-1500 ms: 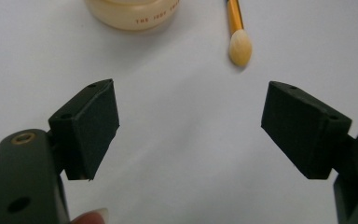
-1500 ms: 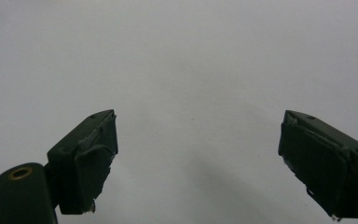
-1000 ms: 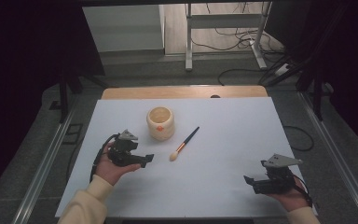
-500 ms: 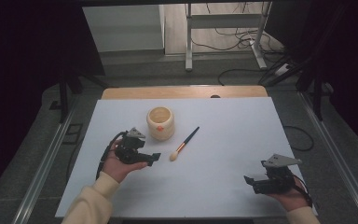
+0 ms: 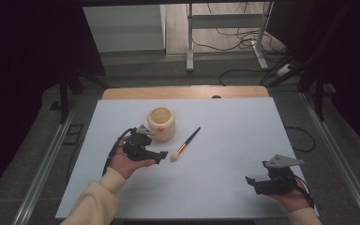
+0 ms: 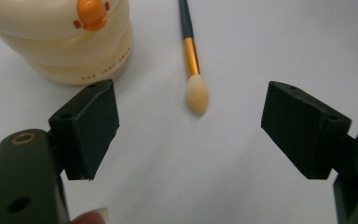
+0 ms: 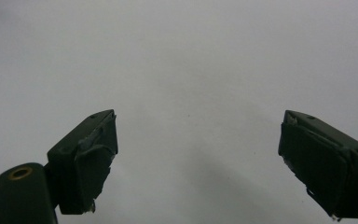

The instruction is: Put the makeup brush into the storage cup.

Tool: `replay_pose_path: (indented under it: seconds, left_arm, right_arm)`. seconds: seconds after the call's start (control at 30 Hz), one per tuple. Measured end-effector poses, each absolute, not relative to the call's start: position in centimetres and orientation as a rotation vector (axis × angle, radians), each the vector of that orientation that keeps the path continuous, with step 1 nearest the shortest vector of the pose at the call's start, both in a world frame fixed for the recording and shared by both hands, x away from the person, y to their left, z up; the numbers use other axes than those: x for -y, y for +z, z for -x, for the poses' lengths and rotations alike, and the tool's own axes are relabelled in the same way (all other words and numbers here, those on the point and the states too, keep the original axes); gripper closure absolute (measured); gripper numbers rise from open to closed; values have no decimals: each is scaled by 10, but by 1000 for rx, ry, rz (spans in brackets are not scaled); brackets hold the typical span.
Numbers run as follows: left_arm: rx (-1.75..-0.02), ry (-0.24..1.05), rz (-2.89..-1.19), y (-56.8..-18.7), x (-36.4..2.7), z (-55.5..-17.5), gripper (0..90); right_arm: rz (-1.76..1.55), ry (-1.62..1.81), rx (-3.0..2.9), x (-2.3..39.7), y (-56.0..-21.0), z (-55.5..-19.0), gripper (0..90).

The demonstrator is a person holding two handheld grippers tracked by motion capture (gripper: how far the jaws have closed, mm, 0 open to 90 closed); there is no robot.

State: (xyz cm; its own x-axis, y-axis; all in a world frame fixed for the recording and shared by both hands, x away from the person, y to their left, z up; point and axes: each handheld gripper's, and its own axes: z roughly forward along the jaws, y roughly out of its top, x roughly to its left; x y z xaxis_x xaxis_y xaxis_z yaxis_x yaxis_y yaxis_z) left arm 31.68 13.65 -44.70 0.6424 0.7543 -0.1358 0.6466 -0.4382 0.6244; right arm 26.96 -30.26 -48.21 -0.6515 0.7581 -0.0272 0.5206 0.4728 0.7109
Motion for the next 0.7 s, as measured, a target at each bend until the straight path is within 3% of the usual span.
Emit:
replay_pose_path:
  seconds: [0.7]
  left_arm:
    - [-1065, 213, -2240, -439, -114, -328, 198]
  right_arm:
    - [-1084, 972, -2393, 302, -484, -270, 125]
